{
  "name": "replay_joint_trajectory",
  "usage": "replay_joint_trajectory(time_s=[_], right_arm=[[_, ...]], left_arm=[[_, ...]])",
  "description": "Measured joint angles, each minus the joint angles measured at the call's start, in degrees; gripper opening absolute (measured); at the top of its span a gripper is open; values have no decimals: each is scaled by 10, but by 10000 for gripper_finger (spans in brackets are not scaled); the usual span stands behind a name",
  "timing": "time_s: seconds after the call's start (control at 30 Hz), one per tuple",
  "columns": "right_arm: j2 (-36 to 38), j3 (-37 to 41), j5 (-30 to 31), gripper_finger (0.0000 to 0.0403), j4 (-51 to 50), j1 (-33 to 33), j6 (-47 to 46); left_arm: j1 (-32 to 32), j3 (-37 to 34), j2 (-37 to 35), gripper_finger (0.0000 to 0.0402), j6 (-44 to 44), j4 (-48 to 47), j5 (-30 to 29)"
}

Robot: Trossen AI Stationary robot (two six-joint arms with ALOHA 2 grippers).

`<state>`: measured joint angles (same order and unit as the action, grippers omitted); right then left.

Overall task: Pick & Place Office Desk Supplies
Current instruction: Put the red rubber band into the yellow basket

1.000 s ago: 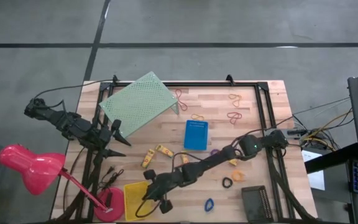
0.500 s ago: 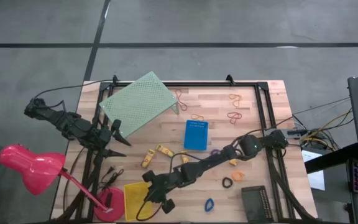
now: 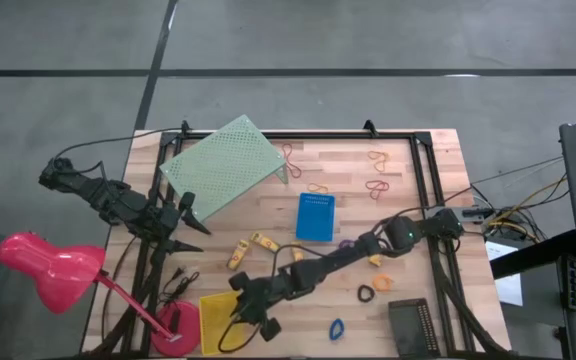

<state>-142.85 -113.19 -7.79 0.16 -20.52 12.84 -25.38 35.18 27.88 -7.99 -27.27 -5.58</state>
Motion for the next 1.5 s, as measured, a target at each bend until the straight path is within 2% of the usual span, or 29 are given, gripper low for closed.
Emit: replay_joint_trajectory(time_s=[0.13,0.27,0.6,0.93,1.17,1.33,1.5], right_arm=[[0,0,3,124,2,2,1],[0,0,4,132,6,2,9],[4,1,-4,104,44,2,4],[50,16,-19,76,6,2,12],[144,117,-17,68,2,7,13],[246,219,-6,70,13,12,2],[351,341,76,70,10,15,-22]], left_arm=[[0,0,0,221,0,0,0],[0,0,0,221,0,0,0],[0,0,0,221,0,0,0],[0,0,0,221,0,0,0],[0,0,0,221,0,0,0],[0,0,0,221,0,-1,0],[0,0,0,221,0,-1,0]])
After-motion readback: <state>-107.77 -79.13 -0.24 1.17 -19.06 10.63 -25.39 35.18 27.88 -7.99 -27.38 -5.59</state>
